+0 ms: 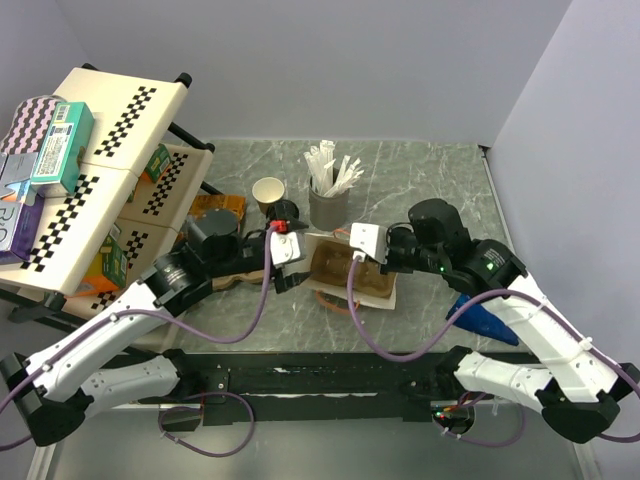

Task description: Pack the takeout coffee

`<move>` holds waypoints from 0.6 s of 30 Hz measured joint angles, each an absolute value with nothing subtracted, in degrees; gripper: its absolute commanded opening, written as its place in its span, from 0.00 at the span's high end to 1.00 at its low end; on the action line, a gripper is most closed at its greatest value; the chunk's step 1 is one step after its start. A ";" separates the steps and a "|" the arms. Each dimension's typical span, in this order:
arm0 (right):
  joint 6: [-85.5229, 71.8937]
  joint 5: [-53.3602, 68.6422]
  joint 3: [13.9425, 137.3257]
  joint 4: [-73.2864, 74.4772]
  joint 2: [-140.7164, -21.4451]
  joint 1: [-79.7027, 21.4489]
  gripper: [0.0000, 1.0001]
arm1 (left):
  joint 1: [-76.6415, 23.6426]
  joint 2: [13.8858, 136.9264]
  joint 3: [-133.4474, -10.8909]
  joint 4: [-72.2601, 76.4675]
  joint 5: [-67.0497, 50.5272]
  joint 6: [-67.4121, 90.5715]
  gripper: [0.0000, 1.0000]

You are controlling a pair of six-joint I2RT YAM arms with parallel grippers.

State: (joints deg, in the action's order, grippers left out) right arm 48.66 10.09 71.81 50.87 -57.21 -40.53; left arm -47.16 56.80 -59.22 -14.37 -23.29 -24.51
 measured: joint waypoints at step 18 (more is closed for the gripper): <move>48.86 9.28 69.93 49.87 -55.44 -42.89 1.00 | -47.70 60.86 -62.92 -39.18 -40.16 -52.93 0.07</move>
